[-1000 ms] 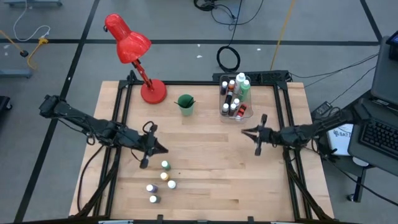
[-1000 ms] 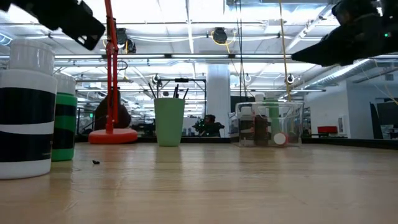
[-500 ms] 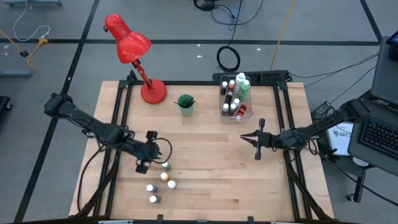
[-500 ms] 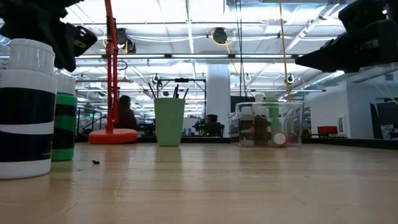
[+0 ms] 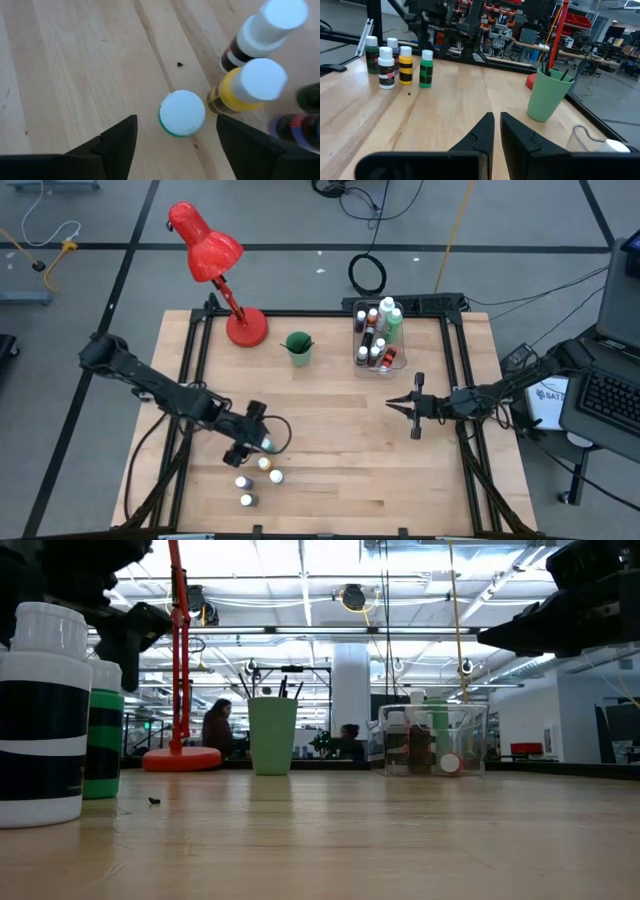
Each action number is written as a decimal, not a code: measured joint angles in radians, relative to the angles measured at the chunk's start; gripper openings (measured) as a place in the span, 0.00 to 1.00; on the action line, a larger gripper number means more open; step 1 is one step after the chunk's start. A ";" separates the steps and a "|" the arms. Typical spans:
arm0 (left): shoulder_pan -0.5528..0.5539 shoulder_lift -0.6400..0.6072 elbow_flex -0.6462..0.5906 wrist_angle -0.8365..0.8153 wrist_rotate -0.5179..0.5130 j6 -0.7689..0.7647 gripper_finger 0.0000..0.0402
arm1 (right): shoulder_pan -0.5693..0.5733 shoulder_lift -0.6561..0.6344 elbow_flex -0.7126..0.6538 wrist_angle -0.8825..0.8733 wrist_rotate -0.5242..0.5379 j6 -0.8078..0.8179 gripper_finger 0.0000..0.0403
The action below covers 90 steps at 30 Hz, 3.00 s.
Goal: Pick & Place Paint Supplies
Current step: Put the small green paint bottle into the transparent bin
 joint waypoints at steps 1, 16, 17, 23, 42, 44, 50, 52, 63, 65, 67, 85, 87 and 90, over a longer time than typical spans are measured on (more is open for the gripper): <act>0.004 0.011 0.000 0.006 0.000 0.002 0.70 | 0.000 0.000 0.000 0.000 0.000 0.000 0.06; 0.021 0.048 0.000 0.039 0.035 0.089 0.55 | 0.000 0.000 0.000 0.000 0.000 -0.001 0.06; 0.021 0.048 0.000 0.046 0.035 0.086 0.53 | 0.000 0.000 0.000 0.000 0.000 -0.001 0.06; 0.023 0.049 -0.001 0.047 0.036 0.077 0.39 | 0.000 0.000 0.000 0.000 0.001 -0.002 0.06; 0.296 0.082 0.371 0.070 -0.026 -0.041 0.24 | 0.000 0.000 0.000 0.038 0.001 -0.012 0.06; 0.359 0.134 0.479 0.057 -0.005 0.000 0.24 | 0.000 0.000 0.000 0.046 0.001 -0.020 0.06; 0.507 0.427 0.843 0.047 0.072 0.084 0.24 | 0.000 0.000 0.000 0.045 0.001 -0.024 0.06; 0.549 0.546 0.952 0.029 0.030 0.076 0.24 | 0.000 0.000 0.000 0.046 0.001 -0.026 0.06; 0.640 0.916 1.300 -0.140 0.007 0.139 0.24 | 0.000 0.000 0.000 0.005 0.001 -0.059 0.06; 0.642 0.935 1.305 -0.139 0.008 0.147 0.24 | 0.000 0.000 0.000 0.005 0.001 -0.060 0.06; 0.645 0.941 1.307 -0.135 0.009 0.150 0.24 | 0.000 0.000 0.000 0.004 0.001 -0.060 0.06; 0.667 0.958 1.126 -0.012 0.028 0.105 0.24 | 0.000 0.000 0.000 0.012 0.003 -0.055 0.06; 0.669 0.957 1.107 0.013 0.029 0.094 0.26 | 0.000 0.000 0.000 0.012 0.003 -0.055 0.06; 0.674 0.954 1.089 0.023 0.032 0.089 0.35 | 0.000 0.000 0.000 0.016 0.003 -0.059 0.06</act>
